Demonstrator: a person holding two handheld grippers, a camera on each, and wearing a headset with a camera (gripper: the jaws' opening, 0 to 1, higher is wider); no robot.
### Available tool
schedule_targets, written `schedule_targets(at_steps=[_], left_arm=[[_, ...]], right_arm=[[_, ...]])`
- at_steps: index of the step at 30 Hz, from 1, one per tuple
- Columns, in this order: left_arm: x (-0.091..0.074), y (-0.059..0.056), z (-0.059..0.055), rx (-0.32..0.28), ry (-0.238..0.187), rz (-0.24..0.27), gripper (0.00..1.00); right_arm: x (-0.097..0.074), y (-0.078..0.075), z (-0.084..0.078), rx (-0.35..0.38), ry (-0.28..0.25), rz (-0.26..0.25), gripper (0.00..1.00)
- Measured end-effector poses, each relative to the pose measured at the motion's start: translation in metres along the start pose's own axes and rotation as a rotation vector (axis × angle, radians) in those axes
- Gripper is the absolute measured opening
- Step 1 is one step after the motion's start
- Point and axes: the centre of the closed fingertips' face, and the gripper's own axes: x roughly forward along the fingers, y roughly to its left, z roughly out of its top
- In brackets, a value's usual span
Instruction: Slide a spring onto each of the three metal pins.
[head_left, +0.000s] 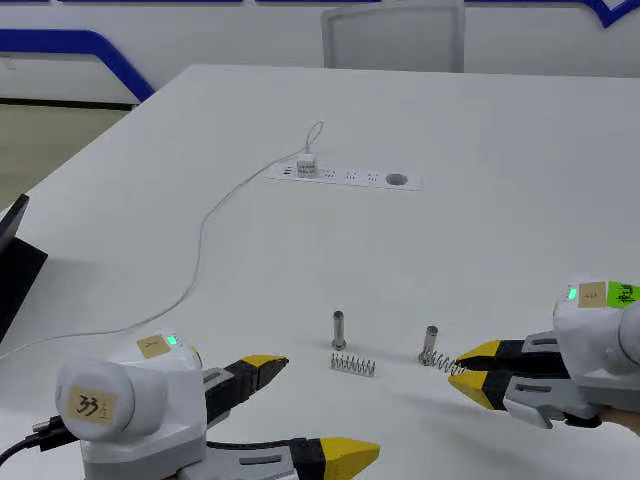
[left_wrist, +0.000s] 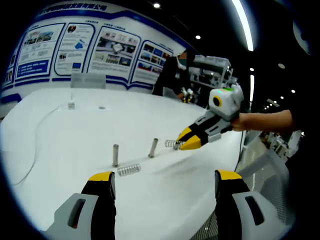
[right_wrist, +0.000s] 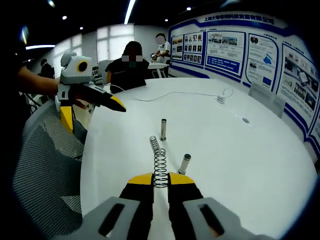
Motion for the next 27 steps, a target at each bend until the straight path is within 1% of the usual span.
schedule_targets(at_steps=[1, 3, 5, 7, 10, 11, 15, 17, 18, 19, 20, 21, 23, 25, 27], left_arm=[[0.002, -0.002, 0.001, 0.018, 0.008, -0.011, 0.82], [0.006, -0.004, 0.004, 0.042, 0.016, -0.024, 0.8], [0.01, -0.006, 0.007, 0.064, 0.02, -0.038, 0.79], [0.015, -0.009, 0.012, 0.09, 0.022, -0.055, 0.78], [0.022, -0.015, 0.015, 0.138, 0.04, -0.084, 0.75], [0.025, -0.017, 0.017, 0.165, 0.043, -0.092, 0.75], [0.032, -0.019, 0.021, 0.192, 0.053, -0.103, 0.73], [0.035, -0.021, 0.025, 0.209, 0.052, -0.113, 0.72], [0.036, -0.021, 0.027, 0.248, 0.053, -0.116, 0.7], [0.037, -0.021, 0.027, 0.288, 0.064, -0.125, 0.68], [0.038, -0.022, 0.026, 0.309, 0.077, -0.135, 0.64], [0.041, -0.024, 0.026, 0.311, 0.089, -0.149, 0.63], [0.045, -0.025, 0.03, 0.309, 0.089, -0.158, 0.63], [0.047, -0.027, 0.034, 0.316, 0.077, -0.165, 0.63], [0.05, -0.03, 0.039, 0.318, 0.061, -0.178, 0.61]], right_arm=[[-0.002, 0.001, 0.002, -0.044, 0.009, 0.003, 0.1], [-0.006, 0.004, 0.004, -0.084, 0.021, 0.009, 0.1], [-0.008, 0.007, 0.006, -0.096, 0.023, 0.02, 0.1], [-0.011, 0.012, 0.011, -0.125, 0.014, 0.041, 0.1], [-0.014, 0.02, 0.017, -0.169, 0.011, 0.062, 0.1], [-0.015, 0.022, 0.019, -0.195, 0.016, 0.069, 0.1], [-0.017, 0.026, 0.027, -0.207, 0.0, 0.08, 0.1], [-0.018, 0.025, 0.029, -0.234, -0.001, 0.079, 0.1], [-0.018, 0.025, 0.029, -0.239, 0.004, 0.082, 0.1], [-0.018, 0.025, 0.029, -0.243, 0.005, 0.084, 0.1], [-0.019, 0.025, 0.03, -0.246, 0.006, 0.086, 0.1], [-0.02, 0.025, 0.032, -0.251, 0.006, 0.088, 0.1], [-0.023, 0.027, 0.034, -0.259, 0.005, 0.099, 0.1], [-0.025, 0.029, 0.036, -0.27, 0.001, 0.108, 0.1], [-0.025, 0.032, 0.036, -0.274, -0.001, 0.128, 0.1]])
